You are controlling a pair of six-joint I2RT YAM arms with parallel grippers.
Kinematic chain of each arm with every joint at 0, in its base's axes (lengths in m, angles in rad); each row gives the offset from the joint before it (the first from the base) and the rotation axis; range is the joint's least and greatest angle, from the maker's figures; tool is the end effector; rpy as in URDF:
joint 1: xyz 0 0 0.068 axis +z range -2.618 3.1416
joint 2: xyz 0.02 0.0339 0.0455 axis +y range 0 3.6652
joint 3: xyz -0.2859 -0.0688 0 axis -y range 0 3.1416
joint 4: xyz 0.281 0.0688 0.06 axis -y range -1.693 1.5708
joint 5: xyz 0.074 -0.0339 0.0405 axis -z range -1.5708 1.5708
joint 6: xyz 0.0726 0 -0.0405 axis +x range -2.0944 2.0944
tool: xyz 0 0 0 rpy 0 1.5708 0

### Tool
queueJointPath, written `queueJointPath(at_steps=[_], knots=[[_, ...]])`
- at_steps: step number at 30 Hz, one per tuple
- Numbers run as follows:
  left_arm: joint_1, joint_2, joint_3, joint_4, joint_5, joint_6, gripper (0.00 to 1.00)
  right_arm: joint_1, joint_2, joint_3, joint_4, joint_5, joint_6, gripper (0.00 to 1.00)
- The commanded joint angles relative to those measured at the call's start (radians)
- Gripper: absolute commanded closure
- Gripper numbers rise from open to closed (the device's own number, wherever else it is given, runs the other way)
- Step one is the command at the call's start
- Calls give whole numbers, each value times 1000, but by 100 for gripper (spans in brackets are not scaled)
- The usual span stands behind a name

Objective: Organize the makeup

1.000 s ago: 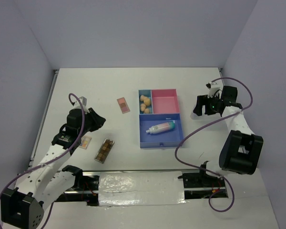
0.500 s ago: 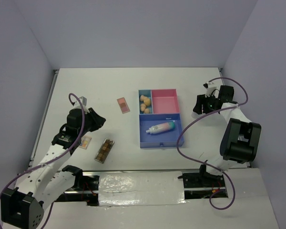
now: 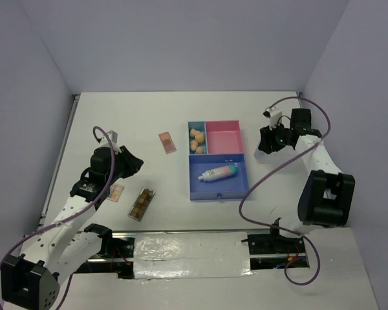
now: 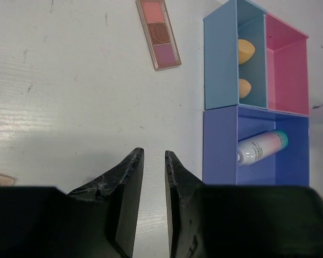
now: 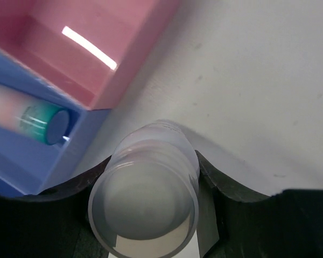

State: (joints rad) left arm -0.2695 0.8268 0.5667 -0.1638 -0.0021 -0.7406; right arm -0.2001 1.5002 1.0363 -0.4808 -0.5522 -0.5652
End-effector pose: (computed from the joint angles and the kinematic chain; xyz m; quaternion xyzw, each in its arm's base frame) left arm 0.2381 -0.0656 0.2493 -0.1966 0.8167 -0.2617 0.4752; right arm 0.3580 -0.0337 0.2166 -0.2487 0.8849 0.1300 0.3717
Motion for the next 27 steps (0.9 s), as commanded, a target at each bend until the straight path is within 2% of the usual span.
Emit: queueJointPath(at_steps=[1, 4, 6, 8, 11, 13, 18, 22, 27], knots=[[6, -12, 4, 30, 7, -13, 65, 112, -155, 123, -128, 33, -157, 71], [4, -14, 4, 30, 7, -14, 65, 242, -152, 247, -307, 119, -206, 72], [6, -20, 10, 21, 7, -11, 63, 284, -144, 289, -372, 161, -213, 73], [4, -32, 13, 7, 7, -8, 61, 335, -143, 310, -441, 196, -231, 73], [6, -46, 15, -3, 7, -8, 52, 465, -132, 326, -527, 267, -254, 73], [6, -48, 15, -5, 7, -8, 50, 563, -121, 320, -568, 291, -249, 74], [6, -55, 22, -19, 7, -8, 43, 717, -81, 280, -562, 325, -213, 76], [6, -80, 19, -37, 7, -8, 37, 818, -37, 229, -535, 422, -202, 75], [6, -84, 15, -36, 7, -11, 33, 873, 44, 196, -501, 551, -183, 70]])
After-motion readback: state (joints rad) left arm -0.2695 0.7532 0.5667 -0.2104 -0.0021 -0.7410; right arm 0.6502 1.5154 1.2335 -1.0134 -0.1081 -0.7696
